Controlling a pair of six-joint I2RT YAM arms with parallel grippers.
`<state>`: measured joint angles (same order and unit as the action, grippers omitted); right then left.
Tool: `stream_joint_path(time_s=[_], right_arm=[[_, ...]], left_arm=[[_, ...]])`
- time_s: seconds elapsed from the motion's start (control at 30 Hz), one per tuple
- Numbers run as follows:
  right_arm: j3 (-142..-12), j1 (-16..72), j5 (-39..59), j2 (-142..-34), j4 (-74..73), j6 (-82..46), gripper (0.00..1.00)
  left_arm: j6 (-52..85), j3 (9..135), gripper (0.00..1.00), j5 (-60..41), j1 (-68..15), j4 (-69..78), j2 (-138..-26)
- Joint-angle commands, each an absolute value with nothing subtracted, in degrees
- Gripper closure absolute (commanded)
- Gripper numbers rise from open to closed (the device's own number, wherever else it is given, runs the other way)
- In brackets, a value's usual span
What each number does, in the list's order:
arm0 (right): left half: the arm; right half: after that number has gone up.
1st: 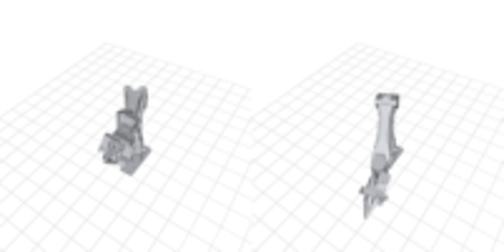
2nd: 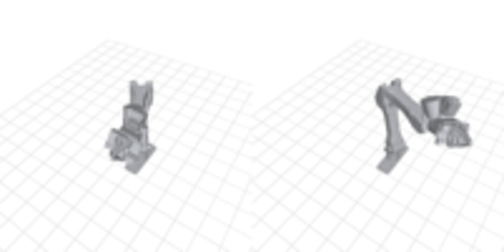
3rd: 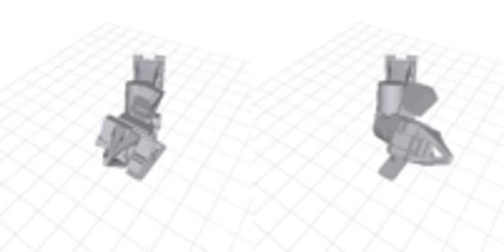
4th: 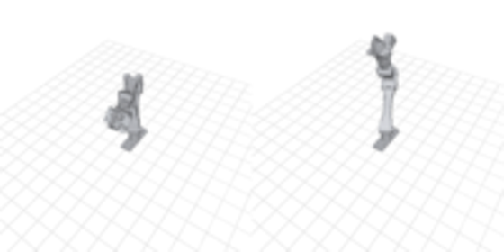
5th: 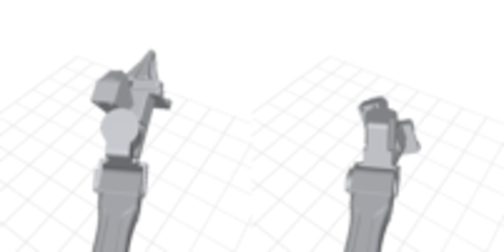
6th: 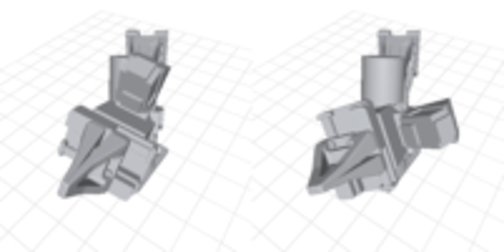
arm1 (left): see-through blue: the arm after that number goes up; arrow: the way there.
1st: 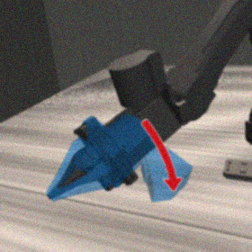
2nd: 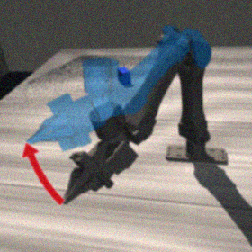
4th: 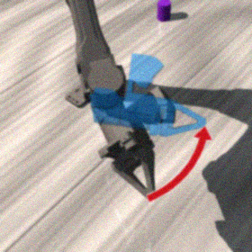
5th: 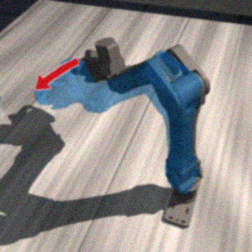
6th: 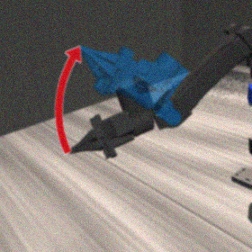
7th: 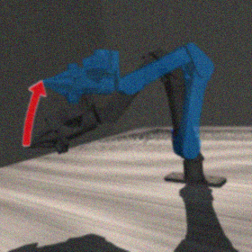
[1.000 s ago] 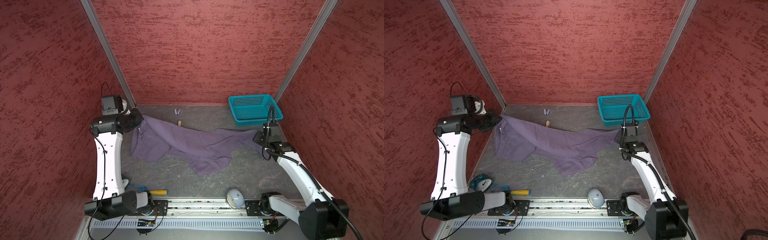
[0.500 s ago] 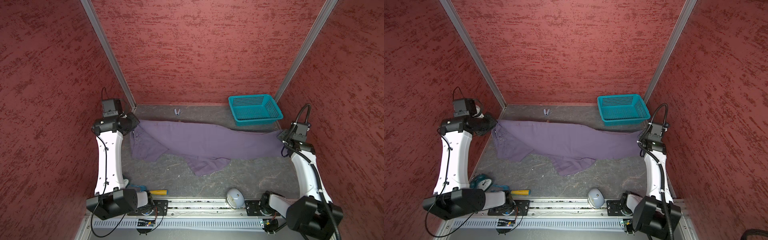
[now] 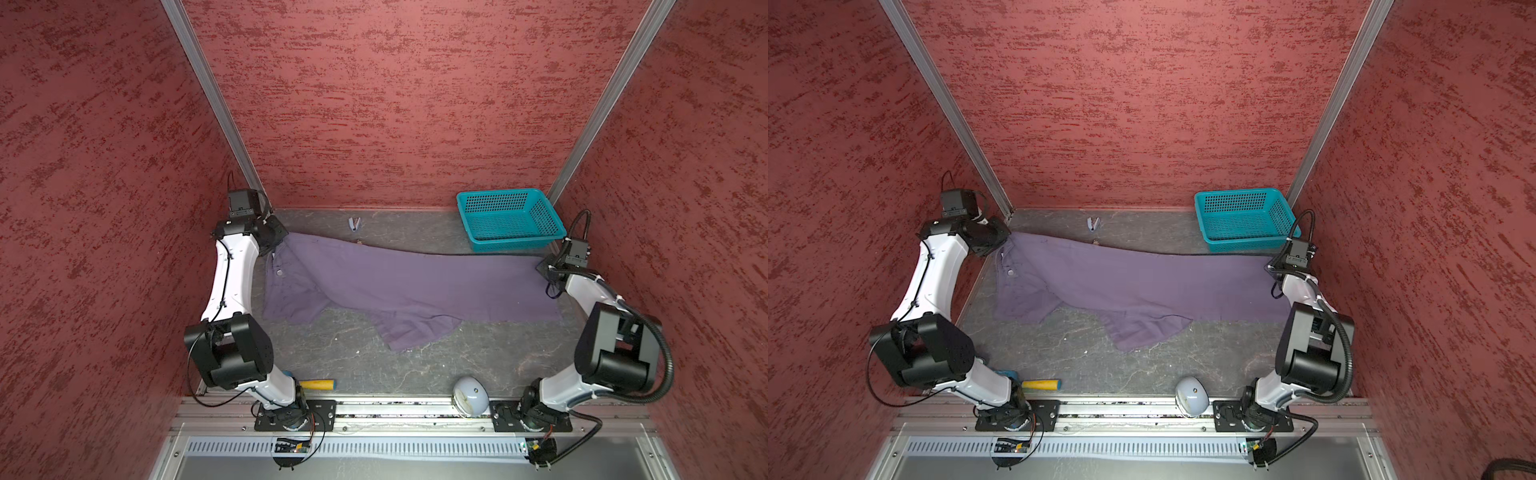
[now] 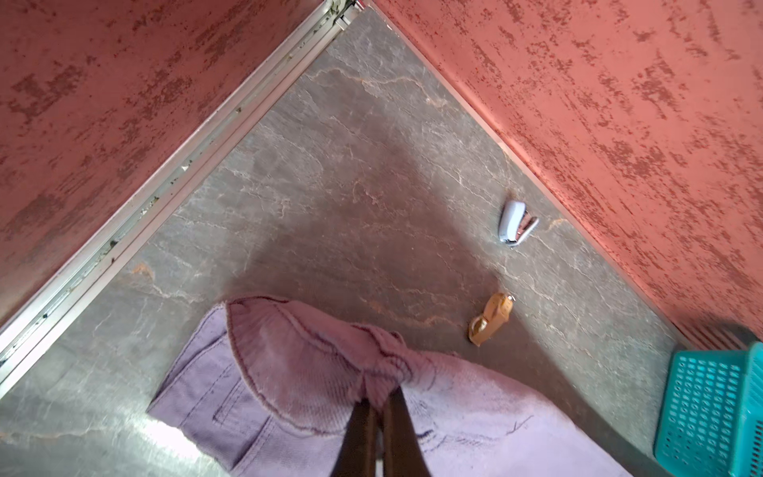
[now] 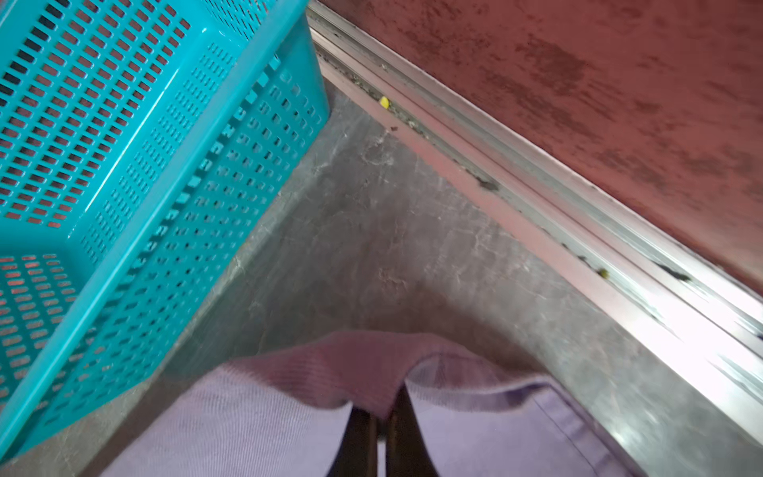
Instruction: Fold and stack the trousers
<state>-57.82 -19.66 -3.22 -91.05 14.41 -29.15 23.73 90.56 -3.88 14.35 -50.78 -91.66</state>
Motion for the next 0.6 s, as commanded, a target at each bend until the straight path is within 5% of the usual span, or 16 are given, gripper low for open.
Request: stream_joint_path(time_s=[0.0, 0.1, 0.2, 0.27, 0.4, 0.57], right_arm=[[-61.19, -19.94, -3.50, -92.97, 8.79, -29.27, 0.95], [-61.57, -19.90, -1.86, -94.76, 9.12, -28.76, 0.68], [-61.97, -19.87, 1.83, -95.34, 11.09, -28.48, 0.49], [-60.69, -19.70, 2.92, -93.60, 11.98, -28.43, 0.45], [-55.73, -17.28, 1.32, -85.40, 14.87, -26.56, 0.43], [-47.17, -3.77, -1.15, -70.14, 18.58, -22.91, 0.46]], left_arm=[[23.63, 92.44, 0.88, -1.64, 14.56, -45.65, -94.51], [24.47, 92.78, 0.45, 0.07, 14.51, -46.66, -97.04], [25.35, 93.56, 0.32, 2.51, 14.56, -47.73, -97.22], [25.87, 94.19, 0.28, 4.08, 14.46, -49.09, -96.12], [26.69, 92.78, 0.30, 6.25, 13.58, -52.44, -90.89], [27.16, 81.58, 0.56, 9.08, 10.02, -55.02, -78.08]])
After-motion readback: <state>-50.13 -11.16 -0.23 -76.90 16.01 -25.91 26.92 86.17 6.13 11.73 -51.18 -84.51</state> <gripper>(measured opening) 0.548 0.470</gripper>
